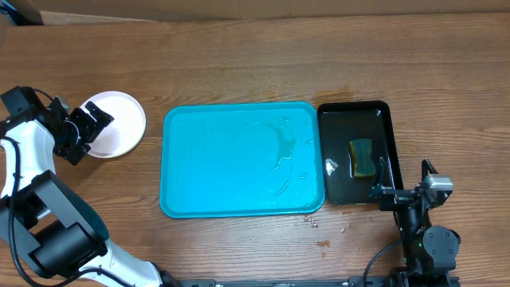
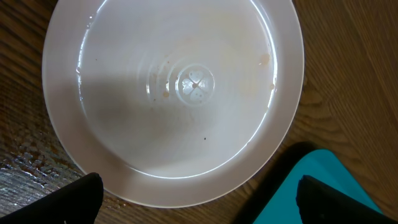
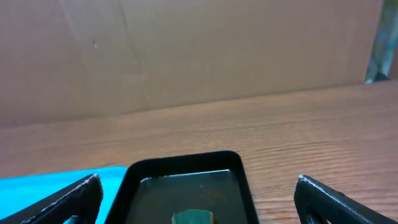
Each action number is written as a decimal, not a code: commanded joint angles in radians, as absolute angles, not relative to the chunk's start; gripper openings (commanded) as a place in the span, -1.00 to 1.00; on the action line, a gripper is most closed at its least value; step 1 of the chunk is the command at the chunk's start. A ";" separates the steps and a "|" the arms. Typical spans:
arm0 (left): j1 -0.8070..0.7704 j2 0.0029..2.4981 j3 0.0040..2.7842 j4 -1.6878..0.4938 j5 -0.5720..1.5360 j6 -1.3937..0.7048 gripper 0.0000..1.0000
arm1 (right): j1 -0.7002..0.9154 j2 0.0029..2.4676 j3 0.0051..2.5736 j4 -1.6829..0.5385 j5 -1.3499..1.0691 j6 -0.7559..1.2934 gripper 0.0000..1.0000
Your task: Clean dirty plates on tray and stack at the side
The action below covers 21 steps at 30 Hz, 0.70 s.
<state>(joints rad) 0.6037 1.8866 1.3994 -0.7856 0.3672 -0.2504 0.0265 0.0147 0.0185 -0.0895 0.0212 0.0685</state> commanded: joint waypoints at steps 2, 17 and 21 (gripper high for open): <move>0.601 1.851 1.410 -0.786 0.378 -0.224 1.00 | 0.022 0.003 0.007 -0.083 -0.018 -0.017 1.00; 0.601 1.851 1.410 -0.786 0.378 -0.224 0.99 | 0.022 0.003 0.008 -0.084 -0.017 -0.030 1.00; 0.602 1.851 1.410 -0.786 0.378 -0.224 0.99 | 0.022 0.003 0.008 -0.084 -0.017 -0.030 1.00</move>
<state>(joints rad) 0.6037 1.8866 1.3994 -0.7856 0.3672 -0.2504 0.0265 0.0147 0.0185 -0.0898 -0.0120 -0.0261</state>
